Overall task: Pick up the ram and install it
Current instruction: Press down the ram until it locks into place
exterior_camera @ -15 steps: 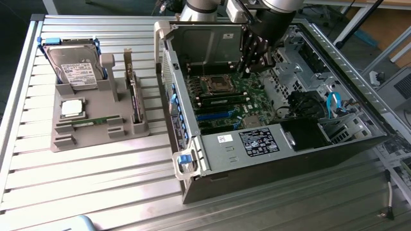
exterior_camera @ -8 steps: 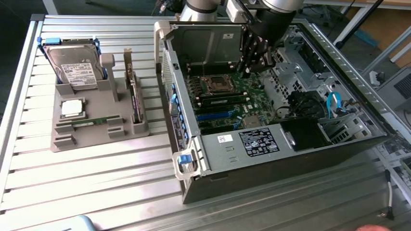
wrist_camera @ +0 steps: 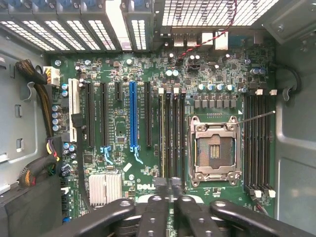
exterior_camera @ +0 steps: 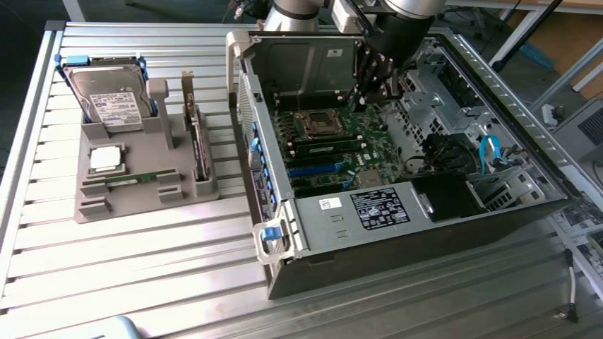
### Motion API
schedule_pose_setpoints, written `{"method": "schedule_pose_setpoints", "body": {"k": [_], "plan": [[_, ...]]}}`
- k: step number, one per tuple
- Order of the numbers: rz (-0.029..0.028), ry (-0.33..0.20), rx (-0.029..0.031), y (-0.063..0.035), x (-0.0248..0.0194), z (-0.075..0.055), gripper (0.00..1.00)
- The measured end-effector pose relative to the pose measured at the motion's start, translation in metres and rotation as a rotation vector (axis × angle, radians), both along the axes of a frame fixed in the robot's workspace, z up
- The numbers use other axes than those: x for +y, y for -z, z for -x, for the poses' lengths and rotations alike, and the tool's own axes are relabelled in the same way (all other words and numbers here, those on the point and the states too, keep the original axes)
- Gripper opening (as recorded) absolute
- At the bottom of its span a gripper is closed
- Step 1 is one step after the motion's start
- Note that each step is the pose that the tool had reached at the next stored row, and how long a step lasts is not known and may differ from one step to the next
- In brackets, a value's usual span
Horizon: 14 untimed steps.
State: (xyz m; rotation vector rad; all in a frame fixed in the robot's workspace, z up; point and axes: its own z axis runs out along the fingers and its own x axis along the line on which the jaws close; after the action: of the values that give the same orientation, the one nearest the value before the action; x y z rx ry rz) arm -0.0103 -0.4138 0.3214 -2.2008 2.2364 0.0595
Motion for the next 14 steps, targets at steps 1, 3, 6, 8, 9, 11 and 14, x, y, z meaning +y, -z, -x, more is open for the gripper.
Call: {"method": "schedule_pose_setpoints", "body": {"k": [1, 3, 6, 8, 9, 11, 14], "plan": [[0.0000, 0.000, 0.0000, 0.0000, 0.0000, 0.000, 0.11], [0.0000, 0.000, 0.0000, 0.0000, 0.0000, 0.000, 0.11], [0.0000, 0.000, 0.0000, 0.0000, 0.0000, 0.000, 0.11], [0.0000, 0.000, 0.0000, 0.0000, 0.0000, 0.000, 0.11], [0.0001, 0.000, 0.0000, 0.0000, 0.0000, -0.001, 0.11], [0.0000, 0.000, 0.0000, 0.0000, 0.0000, -0.005, 0.11], [0.0000, 0.000, 0.0001, 0.0000, 0.0000, -0.013, 0.11]]}}
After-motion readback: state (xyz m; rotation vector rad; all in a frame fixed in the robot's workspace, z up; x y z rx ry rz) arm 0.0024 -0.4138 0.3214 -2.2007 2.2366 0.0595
